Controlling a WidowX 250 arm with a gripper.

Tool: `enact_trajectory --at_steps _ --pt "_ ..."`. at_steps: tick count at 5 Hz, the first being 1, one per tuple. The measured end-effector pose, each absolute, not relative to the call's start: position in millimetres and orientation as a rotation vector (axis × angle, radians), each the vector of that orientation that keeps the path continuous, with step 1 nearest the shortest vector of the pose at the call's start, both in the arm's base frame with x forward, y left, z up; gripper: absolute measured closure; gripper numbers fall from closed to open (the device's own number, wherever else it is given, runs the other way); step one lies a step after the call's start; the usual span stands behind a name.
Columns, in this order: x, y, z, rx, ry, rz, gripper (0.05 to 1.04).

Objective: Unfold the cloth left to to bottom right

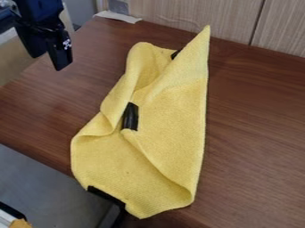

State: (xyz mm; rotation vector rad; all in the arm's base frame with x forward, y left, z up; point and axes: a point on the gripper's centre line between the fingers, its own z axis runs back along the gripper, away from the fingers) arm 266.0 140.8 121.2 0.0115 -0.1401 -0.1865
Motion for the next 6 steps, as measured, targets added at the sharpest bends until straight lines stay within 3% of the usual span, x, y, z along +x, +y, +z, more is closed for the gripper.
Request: enact_trajectory --at_steps 1,6 --pt "264 139 112 -0.009 -0.113 -0.181 0.083" --pt "237 3 116 -0.109 -0.095 -0.191 0.083"
